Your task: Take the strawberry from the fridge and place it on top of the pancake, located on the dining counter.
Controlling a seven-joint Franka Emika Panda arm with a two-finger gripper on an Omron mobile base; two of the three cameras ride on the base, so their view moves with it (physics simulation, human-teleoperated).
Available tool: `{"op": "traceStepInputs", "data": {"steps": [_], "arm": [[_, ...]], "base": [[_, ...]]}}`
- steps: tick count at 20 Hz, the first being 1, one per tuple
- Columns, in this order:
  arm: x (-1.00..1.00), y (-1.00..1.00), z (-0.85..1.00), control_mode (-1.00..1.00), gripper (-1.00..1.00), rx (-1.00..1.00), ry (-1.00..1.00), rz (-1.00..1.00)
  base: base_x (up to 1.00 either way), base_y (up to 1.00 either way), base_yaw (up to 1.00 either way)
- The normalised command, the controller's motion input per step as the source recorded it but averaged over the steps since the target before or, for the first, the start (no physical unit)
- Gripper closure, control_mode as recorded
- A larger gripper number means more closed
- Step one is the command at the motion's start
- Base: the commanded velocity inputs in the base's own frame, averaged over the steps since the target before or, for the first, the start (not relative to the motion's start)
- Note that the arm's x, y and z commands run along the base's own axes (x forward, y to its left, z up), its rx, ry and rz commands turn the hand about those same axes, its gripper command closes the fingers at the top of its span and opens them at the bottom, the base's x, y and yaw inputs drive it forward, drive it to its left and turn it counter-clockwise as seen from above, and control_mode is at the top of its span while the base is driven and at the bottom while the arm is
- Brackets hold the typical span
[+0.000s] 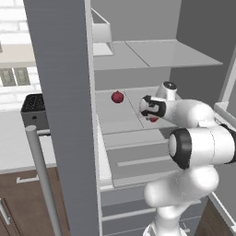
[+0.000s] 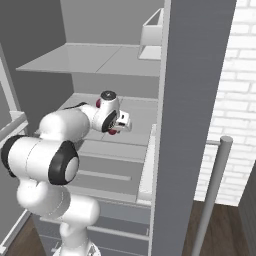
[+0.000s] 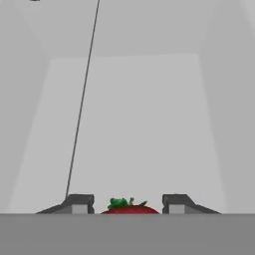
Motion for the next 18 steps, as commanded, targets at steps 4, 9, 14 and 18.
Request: {"op": "traceStepInputs", "data": {"steps": [4, 9, 14, 18], "arm": [[-1.00, 0.00, 0.22, -1.00, 1.00, 0.05, -0.08, 0.00], [-1.00, -0.02, 0.88, -1.00, 1.00, 0.03, 0.00, 0.00], [-1.00, 0.01, 0.98, -1.00, 1.00, 0.00, -0.03, 0.00], [-0.92, 0.13, 0.84, -1.00, 1.00, -0.01, -0.23, 0.00]], "base": [[0.00, 0.00, 0.00], [0.00, 0.00, 0.00], [0.00, 0.00, 0.00], [0.00, 0.00, 0.00]]}}
